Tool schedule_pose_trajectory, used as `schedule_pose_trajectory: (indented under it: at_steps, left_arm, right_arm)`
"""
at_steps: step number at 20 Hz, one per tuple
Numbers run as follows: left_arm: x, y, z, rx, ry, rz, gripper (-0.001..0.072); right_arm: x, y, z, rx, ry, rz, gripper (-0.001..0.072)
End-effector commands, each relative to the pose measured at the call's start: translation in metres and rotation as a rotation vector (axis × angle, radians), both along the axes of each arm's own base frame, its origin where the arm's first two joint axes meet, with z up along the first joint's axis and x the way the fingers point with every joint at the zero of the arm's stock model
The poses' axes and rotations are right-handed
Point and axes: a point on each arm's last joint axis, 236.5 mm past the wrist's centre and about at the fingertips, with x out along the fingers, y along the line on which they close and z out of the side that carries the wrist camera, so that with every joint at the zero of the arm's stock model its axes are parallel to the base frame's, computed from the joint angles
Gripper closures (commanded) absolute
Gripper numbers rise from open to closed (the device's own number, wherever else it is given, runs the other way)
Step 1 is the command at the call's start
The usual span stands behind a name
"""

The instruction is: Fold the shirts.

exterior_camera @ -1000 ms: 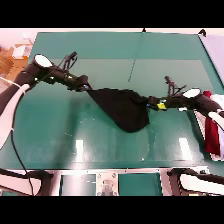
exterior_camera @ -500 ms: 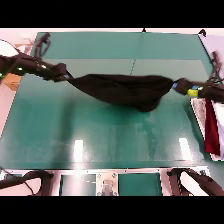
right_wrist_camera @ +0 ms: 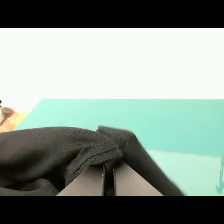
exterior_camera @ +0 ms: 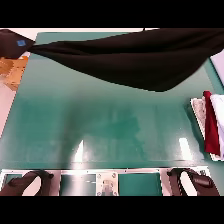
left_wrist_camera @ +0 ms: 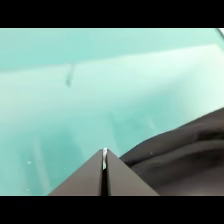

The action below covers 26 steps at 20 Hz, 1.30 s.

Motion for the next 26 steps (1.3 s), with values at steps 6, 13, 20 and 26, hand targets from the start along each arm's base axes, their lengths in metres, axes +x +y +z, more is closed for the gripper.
schedule_pose_trajectory:
  at_steps: [6, 13, 20, 26]
  left_arm:
    - [-0.029, -0.036, -0.136, -0.184, 0.328, -0.126, 0.0684]
    - [-0.075, -0.045, -0.317, -0.372, 0.640, -0.004, 0.0684]
    - [-0.075, -0.041, -0.323, -0.350, 0.629, 0.002, 0.0684]
    - [-0.072, -0.040, -0.323, -0.347, 0.621, 0.013, 0.0684]
  right_arm:
    - [-0.006, 0.039, -0.205, 0.205, 0.506, 0.157, 0.0693]
    - [-0.054, 0.063, -0.392, 0.328, 0.851, 0.109, 0.0550]
    - [-0.069, -0.011, -0.403, 0.153, 1.021, -0.105, 0.0200]
    - [-0.107, 0.046, -0.396, 0.304, 1.162, 0.118, 0.0203]
